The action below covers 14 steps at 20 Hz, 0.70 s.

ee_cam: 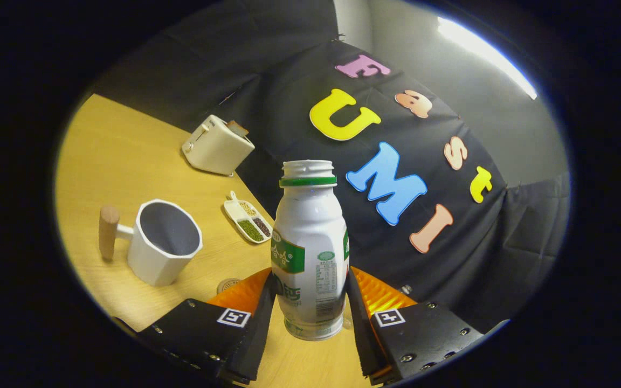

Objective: Take the bottle from table, then pour the juice into the cup, finally place the bottle on the coaster

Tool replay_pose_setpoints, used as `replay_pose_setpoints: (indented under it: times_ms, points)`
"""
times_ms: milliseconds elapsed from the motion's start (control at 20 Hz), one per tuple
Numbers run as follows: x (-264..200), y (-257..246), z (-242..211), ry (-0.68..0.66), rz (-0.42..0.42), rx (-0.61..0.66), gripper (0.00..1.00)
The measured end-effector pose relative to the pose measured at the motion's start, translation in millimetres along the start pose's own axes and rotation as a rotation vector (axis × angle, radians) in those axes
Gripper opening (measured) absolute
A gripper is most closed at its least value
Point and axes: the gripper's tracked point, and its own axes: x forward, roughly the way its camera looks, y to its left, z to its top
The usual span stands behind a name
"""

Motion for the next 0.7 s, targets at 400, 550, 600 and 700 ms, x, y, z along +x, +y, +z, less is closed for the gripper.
replay_pose_setpoints:
  times_ms: [400,550,600,700]
  points:
    - [18.7,5.0,9.4,-0.027,0.072,0.292,0.7]
    - [26.1,1.9,7.0,-0.039,0.065,0.362,0.7]
    - [31.7,1.3,6.3,-0.039,0.07,0.389,0.7]
    - [41.8,1.4,3.9,-0.037,0.077,0.45,0.7]
